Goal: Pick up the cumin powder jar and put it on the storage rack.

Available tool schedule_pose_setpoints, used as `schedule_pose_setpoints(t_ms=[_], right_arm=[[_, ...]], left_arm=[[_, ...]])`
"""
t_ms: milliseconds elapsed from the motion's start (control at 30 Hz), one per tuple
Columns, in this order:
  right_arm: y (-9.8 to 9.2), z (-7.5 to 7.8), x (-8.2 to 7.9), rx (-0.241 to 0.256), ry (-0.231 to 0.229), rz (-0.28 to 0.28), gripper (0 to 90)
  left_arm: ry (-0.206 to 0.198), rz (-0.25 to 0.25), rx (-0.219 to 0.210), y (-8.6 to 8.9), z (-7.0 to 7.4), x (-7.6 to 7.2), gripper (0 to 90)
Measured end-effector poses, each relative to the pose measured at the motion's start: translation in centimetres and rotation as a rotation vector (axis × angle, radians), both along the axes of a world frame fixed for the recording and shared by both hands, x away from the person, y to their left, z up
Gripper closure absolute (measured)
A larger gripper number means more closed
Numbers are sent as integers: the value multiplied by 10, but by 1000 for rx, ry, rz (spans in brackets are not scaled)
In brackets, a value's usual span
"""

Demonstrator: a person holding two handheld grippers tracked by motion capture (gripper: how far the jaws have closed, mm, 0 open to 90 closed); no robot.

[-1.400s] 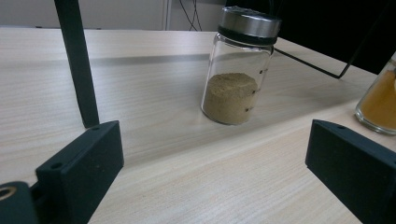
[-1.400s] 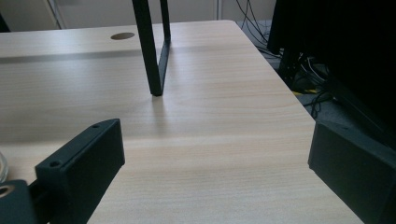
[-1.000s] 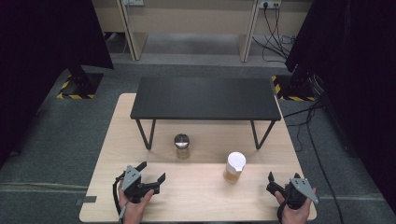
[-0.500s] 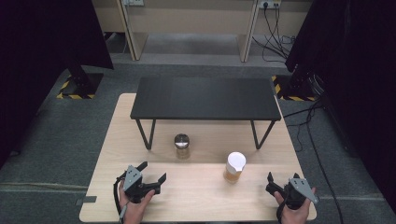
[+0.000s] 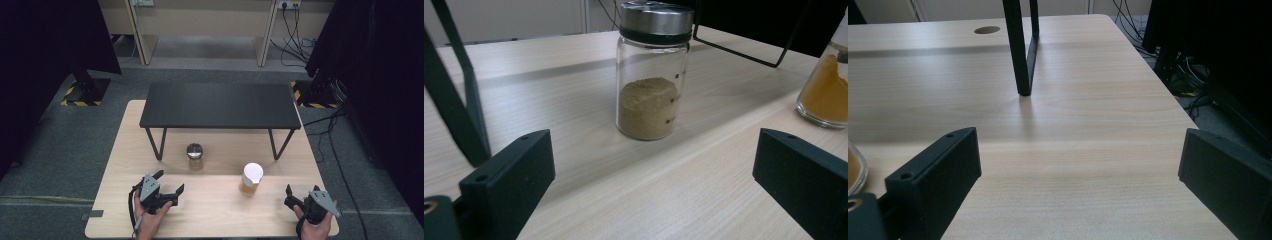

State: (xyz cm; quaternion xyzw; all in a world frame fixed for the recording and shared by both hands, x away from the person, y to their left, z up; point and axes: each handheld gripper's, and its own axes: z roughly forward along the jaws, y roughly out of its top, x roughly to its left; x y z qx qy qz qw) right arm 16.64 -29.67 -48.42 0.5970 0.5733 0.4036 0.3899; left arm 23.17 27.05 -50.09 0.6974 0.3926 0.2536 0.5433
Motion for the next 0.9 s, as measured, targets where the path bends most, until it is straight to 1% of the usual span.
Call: schedule_pose_setpoints(t_ms=[133, 233, 400, 633, 767, 900], right_arm=[[0, 0, 0, -3, -2, 2, 34], [1, 0, 0, -7, -2, 7, 34], [2, -1, -1, -12, -7, 9, 34], [3, -1, 0, -12, -6, 17, 34], [3, -1, 0, -10, -6, 22, 34], [3, -1, 0, -9, -7, 23, 34]], left_arm=[[-2, -7, 4, -5, 0, 6, 15], [-2, -14, 17, -9, 1, 10, 15], [11, -5, 17, -17, 3, 18, 16], [13, -6, 31, -31, 4, 30, 22], [21, -10, 28, -37, 5, 38, 22], [30, -15, 40, -43, 7, 49, 21]])
